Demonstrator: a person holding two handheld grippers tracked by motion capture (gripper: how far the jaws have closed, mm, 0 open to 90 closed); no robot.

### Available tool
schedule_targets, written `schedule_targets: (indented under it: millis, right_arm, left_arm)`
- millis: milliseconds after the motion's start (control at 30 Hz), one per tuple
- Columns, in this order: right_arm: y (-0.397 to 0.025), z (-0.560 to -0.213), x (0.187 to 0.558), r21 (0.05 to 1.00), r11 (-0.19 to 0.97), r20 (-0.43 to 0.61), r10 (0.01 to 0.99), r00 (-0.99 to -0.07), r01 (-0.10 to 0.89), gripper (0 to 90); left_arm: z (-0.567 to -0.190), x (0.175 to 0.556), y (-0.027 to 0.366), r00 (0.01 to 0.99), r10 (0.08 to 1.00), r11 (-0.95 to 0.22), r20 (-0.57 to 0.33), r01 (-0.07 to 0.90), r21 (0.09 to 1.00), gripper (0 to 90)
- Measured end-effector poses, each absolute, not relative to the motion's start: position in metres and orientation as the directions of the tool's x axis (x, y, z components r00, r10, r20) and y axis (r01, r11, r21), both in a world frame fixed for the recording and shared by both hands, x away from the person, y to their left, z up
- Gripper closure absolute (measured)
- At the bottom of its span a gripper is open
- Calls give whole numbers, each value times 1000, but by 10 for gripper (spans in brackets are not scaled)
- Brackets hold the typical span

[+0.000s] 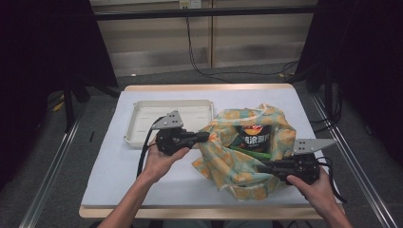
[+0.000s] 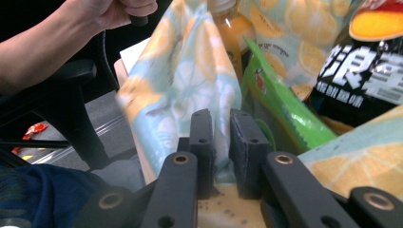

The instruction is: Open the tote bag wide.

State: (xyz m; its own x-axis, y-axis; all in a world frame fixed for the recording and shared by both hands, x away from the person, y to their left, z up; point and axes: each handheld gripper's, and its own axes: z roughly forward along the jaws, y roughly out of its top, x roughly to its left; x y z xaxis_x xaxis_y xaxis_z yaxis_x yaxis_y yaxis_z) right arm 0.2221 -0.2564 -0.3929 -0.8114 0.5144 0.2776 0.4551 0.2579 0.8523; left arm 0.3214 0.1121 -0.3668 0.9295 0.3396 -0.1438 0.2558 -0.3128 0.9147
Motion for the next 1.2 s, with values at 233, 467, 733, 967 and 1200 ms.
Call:
schedule_targets:
  millis: [233, 467, 733, 967, 1200]
  right_arm:
    - [-262, -405, 214, 841, 251, 297, 528, -795, 480, 808]
    - [-268, -413, 207, 833, 241, 315, 534, -784, 499, 785]
    - [-275, -423, 203, 828, 226, 329, 546, -770, 514, 749]
    - [-279, -439, 207, 805, 232, 340, 574, -745, 546, 794]
    - [-283, -451, 208, 794, 236, 335, 599, -727, 560, 812]
  left_arm:
    - [-393, 318, 124, 923, 343, -369, -175, 303, 879, 900]
    - [-414, 312, 123, 926, 333, -452, -179, 323, 831, 900]
    - [-436, 312, 120, 926, 325, -500, -192, 341, 796, 900]
    - [-451, 312, 113, 932, 312, -550, -182, 334, 766, 900]
    - [-460, 312, 108, 934, 302, -549, -191, 335, 766, 900]
